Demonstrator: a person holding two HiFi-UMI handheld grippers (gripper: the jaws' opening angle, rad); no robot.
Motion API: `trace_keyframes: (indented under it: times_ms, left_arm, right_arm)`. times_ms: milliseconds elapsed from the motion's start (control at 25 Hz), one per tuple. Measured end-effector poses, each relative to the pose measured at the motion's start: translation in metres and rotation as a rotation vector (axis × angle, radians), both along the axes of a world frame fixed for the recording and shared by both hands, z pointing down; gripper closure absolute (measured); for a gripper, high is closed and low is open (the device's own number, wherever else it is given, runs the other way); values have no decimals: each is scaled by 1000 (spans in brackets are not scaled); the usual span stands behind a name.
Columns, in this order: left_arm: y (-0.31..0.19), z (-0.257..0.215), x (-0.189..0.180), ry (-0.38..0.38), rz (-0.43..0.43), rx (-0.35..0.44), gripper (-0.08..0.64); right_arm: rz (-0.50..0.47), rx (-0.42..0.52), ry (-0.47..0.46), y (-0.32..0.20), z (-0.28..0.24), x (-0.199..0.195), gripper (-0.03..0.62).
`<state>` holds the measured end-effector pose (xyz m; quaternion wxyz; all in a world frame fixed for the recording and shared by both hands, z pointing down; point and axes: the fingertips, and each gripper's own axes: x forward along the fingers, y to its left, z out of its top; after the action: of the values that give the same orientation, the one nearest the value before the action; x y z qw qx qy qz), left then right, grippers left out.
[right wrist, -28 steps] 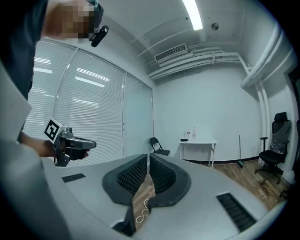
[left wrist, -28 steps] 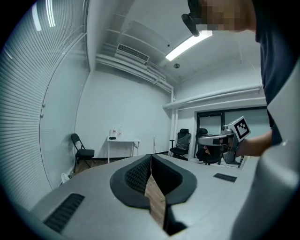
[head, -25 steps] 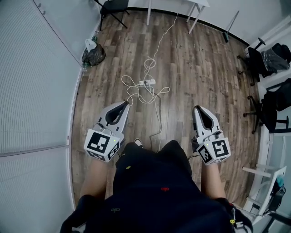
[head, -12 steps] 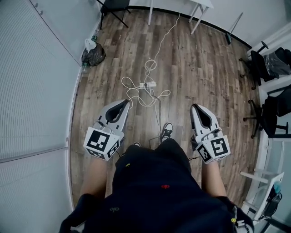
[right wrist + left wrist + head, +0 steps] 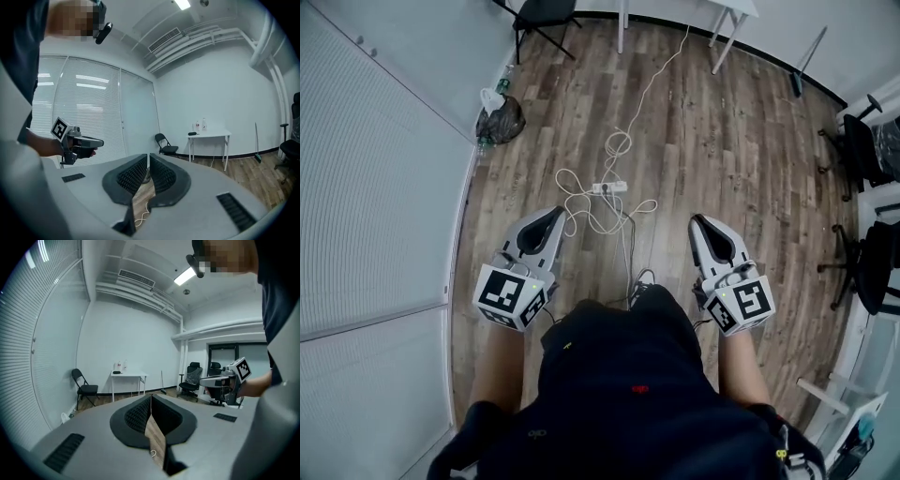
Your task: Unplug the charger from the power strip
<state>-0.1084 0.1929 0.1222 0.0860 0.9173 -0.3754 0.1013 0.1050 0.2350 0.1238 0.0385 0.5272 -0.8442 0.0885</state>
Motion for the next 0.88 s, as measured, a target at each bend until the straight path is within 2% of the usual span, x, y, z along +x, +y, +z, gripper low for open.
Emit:
trace_keyframes:
  times_ms: [200,360,480,640,880]
  left_arm:
    - [-36,2,51,-39,-65,-16,537]
    - [-57,17,74,-53,-81,-43,537]
    - [-75,26,79,-54,-92,-73,537]
    - [-113,38,85,-56,-74,-105,537]
    - [-182,66,62,-23,-13,-158,537]
  right_arm:
    - [-77,-33,-17,-42,13,57,561]
    - [-110,-56,-36,-73,32,80,561]
    - [-141,-70,-57,-96,38,77,561]
    - [-164,-98,-39,-139,48,68,561]
    - [-179,-112,50,-204,54,34,561]
